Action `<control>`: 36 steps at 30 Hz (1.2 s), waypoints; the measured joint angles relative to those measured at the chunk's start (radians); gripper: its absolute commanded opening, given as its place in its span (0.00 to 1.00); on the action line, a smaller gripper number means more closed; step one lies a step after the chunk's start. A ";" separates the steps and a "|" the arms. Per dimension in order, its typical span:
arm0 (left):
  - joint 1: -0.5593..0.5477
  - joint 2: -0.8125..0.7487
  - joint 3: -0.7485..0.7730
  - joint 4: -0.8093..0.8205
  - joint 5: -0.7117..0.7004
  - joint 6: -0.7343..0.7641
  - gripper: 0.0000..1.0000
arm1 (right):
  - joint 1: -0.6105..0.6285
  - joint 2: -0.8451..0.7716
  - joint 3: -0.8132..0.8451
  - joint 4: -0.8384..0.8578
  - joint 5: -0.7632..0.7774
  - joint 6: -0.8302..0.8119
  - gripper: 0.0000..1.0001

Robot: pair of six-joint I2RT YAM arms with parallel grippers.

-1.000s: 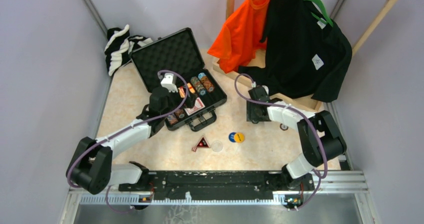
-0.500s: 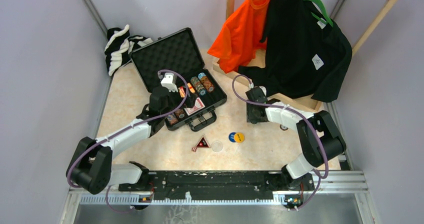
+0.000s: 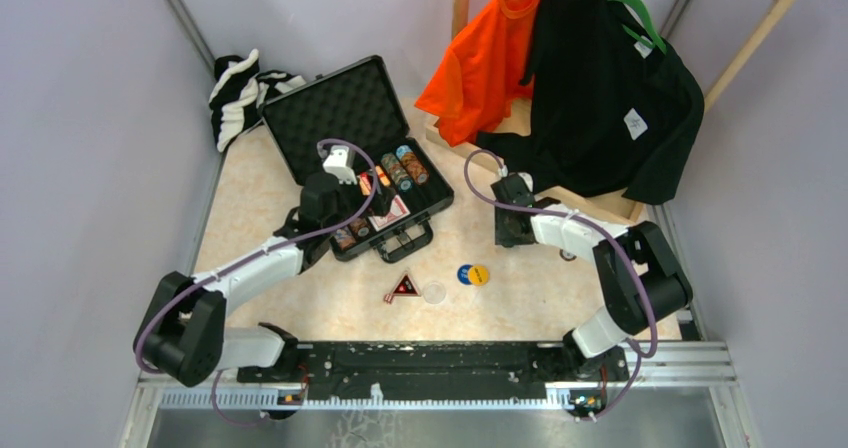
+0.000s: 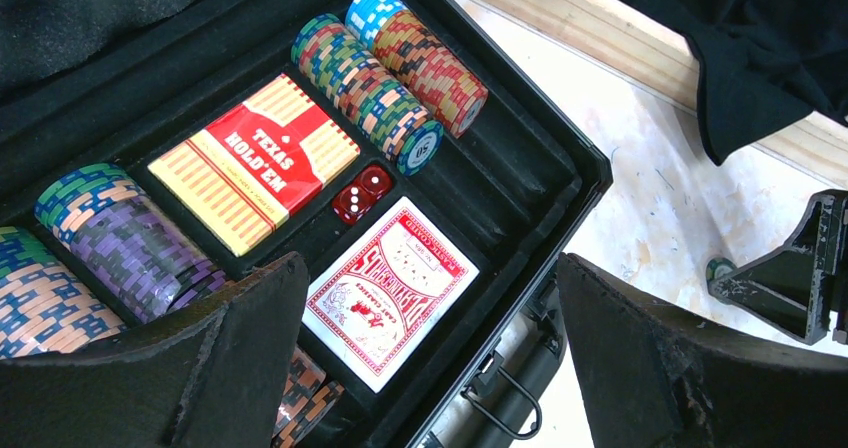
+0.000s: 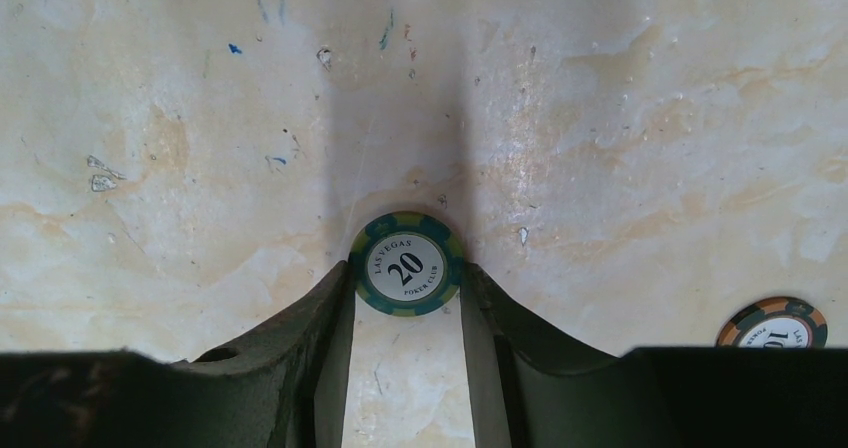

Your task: Pack up texas hold em set

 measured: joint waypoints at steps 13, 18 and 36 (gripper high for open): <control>0.000 0.045 0.038 -0.030 0.039 -0.001 0.99 | 0.014 -0.030 0.000 -0.058 0.002 -0.001 0.31; 0.000 0.057 0.056 -0.043 0.065 -0.015 0.99 | 0.022 -0.050 0.000 -0.074 0.002 -0.002 0.33; 0.000 0.114 0.098 -0.068 0.146 -0.027 0.99 | 0.023 0.047 0.059 -0.041 0.008 -0.020 0.59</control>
